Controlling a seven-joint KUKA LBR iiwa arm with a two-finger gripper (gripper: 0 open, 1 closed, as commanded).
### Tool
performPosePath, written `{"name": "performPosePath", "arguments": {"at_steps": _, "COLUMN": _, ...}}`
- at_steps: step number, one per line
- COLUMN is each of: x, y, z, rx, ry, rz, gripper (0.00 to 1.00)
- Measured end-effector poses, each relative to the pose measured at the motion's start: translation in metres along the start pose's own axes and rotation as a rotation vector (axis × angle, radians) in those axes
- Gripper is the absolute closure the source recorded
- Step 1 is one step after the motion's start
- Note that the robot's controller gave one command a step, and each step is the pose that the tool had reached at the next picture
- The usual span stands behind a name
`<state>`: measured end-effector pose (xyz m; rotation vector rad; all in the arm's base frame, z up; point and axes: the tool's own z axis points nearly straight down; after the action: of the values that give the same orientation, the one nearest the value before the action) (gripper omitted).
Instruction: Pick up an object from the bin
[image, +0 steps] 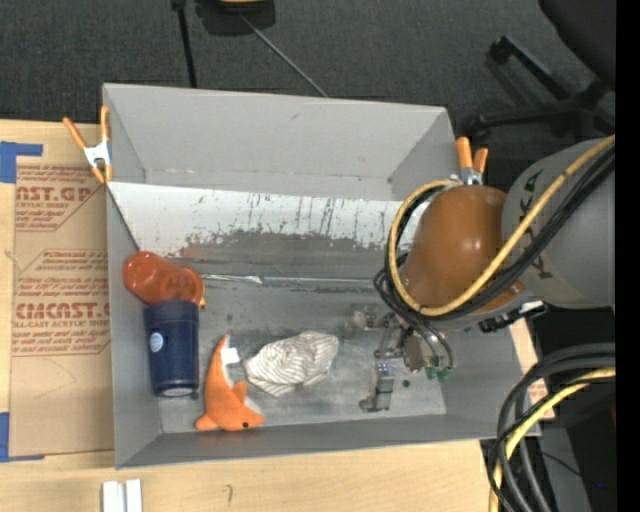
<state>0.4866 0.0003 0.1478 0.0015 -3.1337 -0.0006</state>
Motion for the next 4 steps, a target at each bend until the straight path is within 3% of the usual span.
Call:
{"name": "performPosePath", "arguments": {"at_steps": 1, "x": -0.002, "y": 0.000, "z": -0.004, "rx": 0.000, "ry": -0.008, "rz": 0.000, "gripper": 1.00}}
{"name": "performPosePath", "arguments": {"at_steps": 2, "x": -0.002, "y": 0.000, "z": -0.004, "rx": 0.000, "ry": -0.008, "rz": 0.000, "gripper": 0.00}}
{"name": "performPosePath", "arguments": {"at_steps": 3, "x": -0.002, "y": 0.000, "z": -0.004, "rx": 0.000, "ry": -0.008, "rz": 0.000, "gripper": 0.00}}
{"name": "performPosePath", "arguments": {"at_steps": 4, "x": -0.027, "y": 0.025, "z": 0.046, "rx": -0.001, "ry": -0.016, "rz": 0.008, "gripper": 0.00}}
